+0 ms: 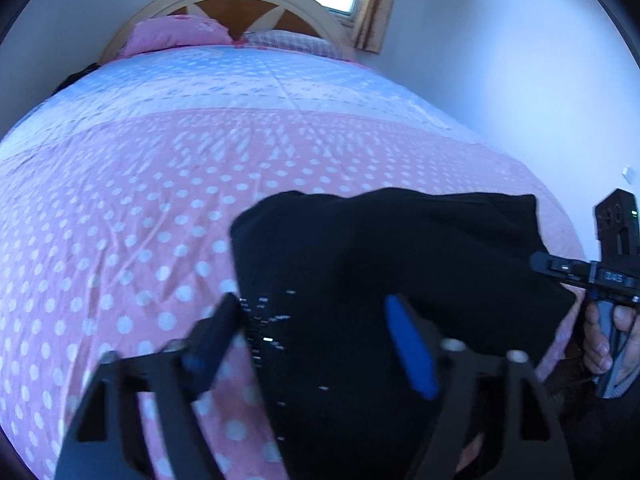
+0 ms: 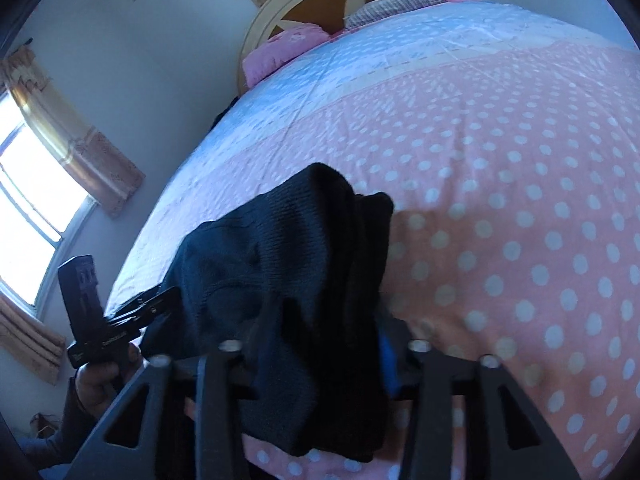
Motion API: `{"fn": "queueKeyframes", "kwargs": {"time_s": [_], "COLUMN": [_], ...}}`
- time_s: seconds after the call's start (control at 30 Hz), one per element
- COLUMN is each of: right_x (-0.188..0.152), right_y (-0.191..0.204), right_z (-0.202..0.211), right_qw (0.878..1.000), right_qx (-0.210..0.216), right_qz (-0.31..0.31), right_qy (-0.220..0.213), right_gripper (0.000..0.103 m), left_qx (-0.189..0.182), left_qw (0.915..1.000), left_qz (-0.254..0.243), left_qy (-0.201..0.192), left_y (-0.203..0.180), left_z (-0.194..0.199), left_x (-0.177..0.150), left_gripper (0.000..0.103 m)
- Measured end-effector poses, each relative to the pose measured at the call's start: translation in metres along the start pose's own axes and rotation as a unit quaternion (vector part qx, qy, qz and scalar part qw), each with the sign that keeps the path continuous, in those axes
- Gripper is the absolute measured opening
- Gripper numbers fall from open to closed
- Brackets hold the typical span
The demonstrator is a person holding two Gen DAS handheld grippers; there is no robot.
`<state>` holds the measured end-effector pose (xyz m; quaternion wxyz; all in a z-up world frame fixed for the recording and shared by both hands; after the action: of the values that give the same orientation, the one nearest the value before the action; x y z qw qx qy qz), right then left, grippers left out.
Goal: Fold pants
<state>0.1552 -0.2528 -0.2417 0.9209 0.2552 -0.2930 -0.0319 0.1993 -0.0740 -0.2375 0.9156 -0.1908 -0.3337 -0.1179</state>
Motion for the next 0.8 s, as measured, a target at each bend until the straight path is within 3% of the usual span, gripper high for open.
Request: {"fn": "queueKeyframes", "kwargs": {"time_s": [0.03,0.1,0.2,0.53,0.8], "right_x": [0.001,0.001,0.003,0.019,0.061], "right_y": [0.0,0.005,0.013,0.038,0.091], "right_z": [-0.001,0.003,0.009,0.02,-0.008], "right_qw": [1.0,1.0,0.999,0.998,0.995], "right_qx": [-0.001,-0.001,-0.005,-0.003,0.019], "right_qz": [0.003,0.008,0.021,0.04,0.087], "right_qy": [-0.003,-0.013,-0.025,-0.04,-0.034], "right_gripper": [0.033,0.03,0.028,0.027,0.027], "left_qx": [0.0,-0.003,0.001,0.011,0.064], "left_qw": [1.0,0.9999,0.9998,0.9988,0.9943], "left_qz": [-0.004,-0.007,-0.01,-0.014,-0.032], "left_qy": [-0.002,-0.007,-0.017,-0.045,-0.078], "left_y": [-0.002,-0.005,-0.006,-0.008,0.016], "left_z": [0.001,0.005,0.012,0.042,0.082], "left_x": [0.0,0.002,0.005,0.016,0.038], "left_gripper": [0.063,0.042,0.019,0.013,0.013]}}
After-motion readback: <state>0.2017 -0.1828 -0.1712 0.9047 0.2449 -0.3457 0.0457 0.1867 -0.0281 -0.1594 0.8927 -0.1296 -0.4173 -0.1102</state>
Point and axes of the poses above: each gripper's, at about its wrist camera, not at the fingertips, and z roughly against the way its jaws point, y to its left, x to its top, the point moved 10 cm from there along -z, roughly the way its jaws point, and after that the axes turned 2 degrees about z, right-handed, at the moved point
